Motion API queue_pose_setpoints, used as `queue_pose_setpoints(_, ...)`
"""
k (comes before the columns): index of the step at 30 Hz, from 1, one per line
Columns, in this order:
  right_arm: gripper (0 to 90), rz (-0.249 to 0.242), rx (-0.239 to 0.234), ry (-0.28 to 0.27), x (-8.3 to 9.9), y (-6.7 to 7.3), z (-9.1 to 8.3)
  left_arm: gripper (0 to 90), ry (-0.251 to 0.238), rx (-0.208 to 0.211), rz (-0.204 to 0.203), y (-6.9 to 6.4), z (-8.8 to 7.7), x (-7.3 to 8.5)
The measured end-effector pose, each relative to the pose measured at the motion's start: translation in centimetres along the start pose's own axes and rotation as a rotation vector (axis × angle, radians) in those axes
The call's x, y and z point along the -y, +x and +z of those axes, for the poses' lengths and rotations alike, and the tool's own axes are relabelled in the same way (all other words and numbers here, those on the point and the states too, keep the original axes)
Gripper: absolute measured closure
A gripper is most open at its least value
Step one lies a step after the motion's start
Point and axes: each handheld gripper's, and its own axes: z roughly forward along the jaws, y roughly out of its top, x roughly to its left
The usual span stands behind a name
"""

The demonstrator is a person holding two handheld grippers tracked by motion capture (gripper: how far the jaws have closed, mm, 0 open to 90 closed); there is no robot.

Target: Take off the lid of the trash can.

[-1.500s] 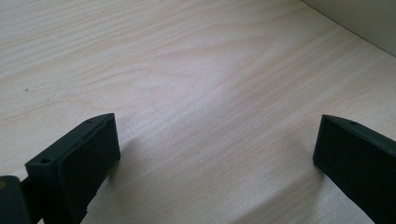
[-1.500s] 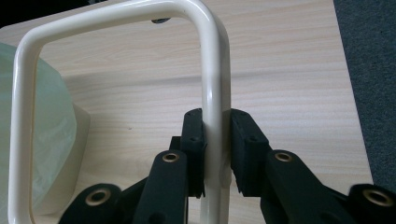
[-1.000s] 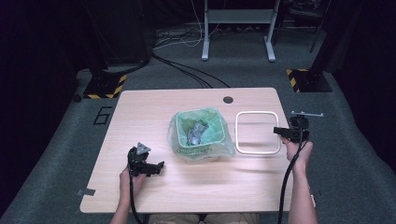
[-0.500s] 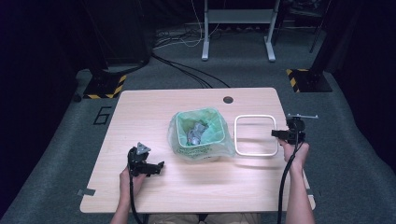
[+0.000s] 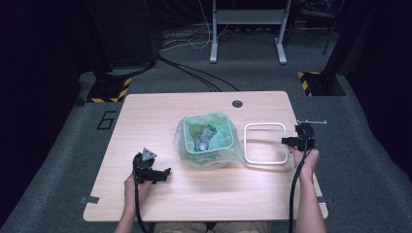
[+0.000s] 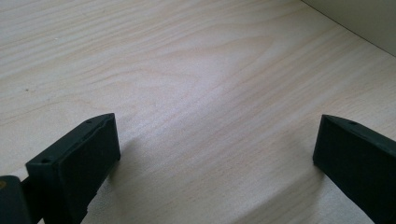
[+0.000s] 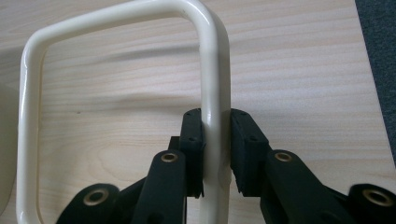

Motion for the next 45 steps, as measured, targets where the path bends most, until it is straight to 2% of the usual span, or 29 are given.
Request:
queue_pose_setpoints(5,75.9,-0.008,0.009,0.008,0.1,-0.1,0.5,0.4,0.0,0.0,0.0,0.0,0.0,0.0)
queue_pose_setpoints(7,75.9,0.008,0.008,0.021,0.1,-0.2,0.8,0.4,0.0,0.0,0.0,0.0,0.0,0.0)
queue_pose_setpoints(11,75.8,0.002,0.011,0.016,0.1,-0.3,0.9,0.4,0.0,0.0,0.0,0.0,0.0,0.0)
queue_pose_setpoints(23,74.5,0.029,0.017,0.026,0.1,-0.8,1.3,0.4,0.0,0.0,0.0,0.0,0.0,0.0)
queue_pose_setpoints(36,71.1,0.011,0.044,0.044,0.8,-0.7,1.8,0.4,0.001,0.001,-0.001,0.0,0.0,0.0)
queue_pose_setpoints(39,66.9,0.006,0.045,0.048,0.9,-0.6,1.8,0.4,0.001,0.0,-0.001,0.0,0.0,0.0)
queue_pose_setpoints(40,56.6,0.007,0.041,0.051,1.0,-0.7,1.8,0.4,0.001,-0.001,-0.001,0.0,0.0,0.0)
queue_pose_setpoints(41,56.6,0.007,0.041,0.051,1.0,-0.7,1.8,0.4,0.001,-0.001,-0.001,0.0,0.0,0.0)
queue_pose_setpoints(42,46.3,-0.002,0.025,0.052,1.1,-0.6,1.7,0.4,0.001,0.0,-0.001,0.0,0.0,0.0)
queue_pose_setpoints(45,31.0,-0.045,0.023,0.044,1.6,-0.2,1.5,0.4,0.001,0.0,-0.001,0.0,0.0,0.0)
